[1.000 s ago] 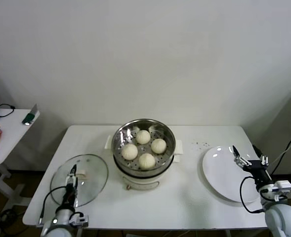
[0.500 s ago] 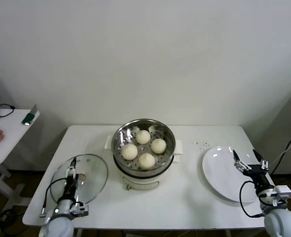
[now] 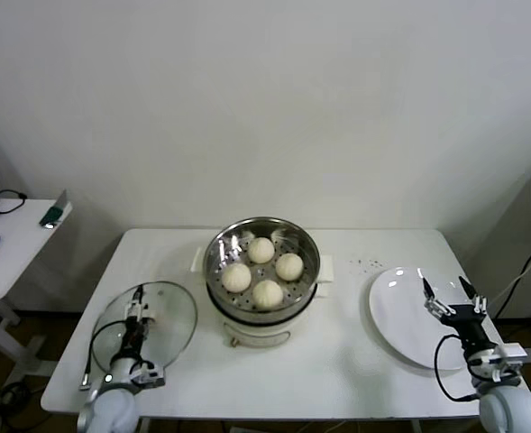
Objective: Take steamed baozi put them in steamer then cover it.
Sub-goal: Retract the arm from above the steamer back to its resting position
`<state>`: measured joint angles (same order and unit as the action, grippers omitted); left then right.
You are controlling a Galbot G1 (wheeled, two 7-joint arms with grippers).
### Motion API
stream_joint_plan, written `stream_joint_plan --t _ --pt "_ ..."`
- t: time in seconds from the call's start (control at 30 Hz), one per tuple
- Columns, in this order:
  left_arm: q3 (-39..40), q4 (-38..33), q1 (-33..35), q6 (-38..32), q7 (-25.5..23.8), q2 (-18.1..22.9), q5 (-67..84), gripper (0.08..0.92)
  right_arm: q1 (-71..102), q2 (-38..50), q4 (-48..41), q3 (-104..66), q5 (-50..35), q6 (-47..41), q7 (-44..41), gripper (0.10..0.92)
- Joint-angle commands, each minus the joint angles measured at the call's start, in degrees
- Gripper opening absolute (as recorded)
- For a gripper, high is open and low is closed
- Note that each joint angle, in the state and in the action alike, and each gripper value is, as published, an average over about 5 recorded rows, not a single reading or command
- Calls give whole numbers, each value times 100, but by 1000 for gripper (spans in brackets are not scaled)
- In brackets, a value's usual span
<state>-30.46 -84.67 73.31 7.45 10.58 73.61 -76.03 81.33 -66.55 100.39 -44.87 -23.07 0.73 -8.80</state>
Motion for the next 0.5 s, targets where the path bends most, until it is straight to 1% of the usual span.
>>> stream_joint_plan --t 0.03,0.2,0.33,0.5 --pt "-45 163 -88 -166 -8 -24 106 645 -42 -58 -52 26 128 34 -25 823" --pt "-88 118 -73 -234 -74 -25 260 507 -87 -74 -105 54 194 62 -30 823" --pt "-104 -15 -40 -253 -174 -46 364 385 -123 -79 -145 50 217 95 -46 823" --pt "-151 -295 94 -272 -176 -68 451 247 -156 -69 -197 44 227 136 -72 823"
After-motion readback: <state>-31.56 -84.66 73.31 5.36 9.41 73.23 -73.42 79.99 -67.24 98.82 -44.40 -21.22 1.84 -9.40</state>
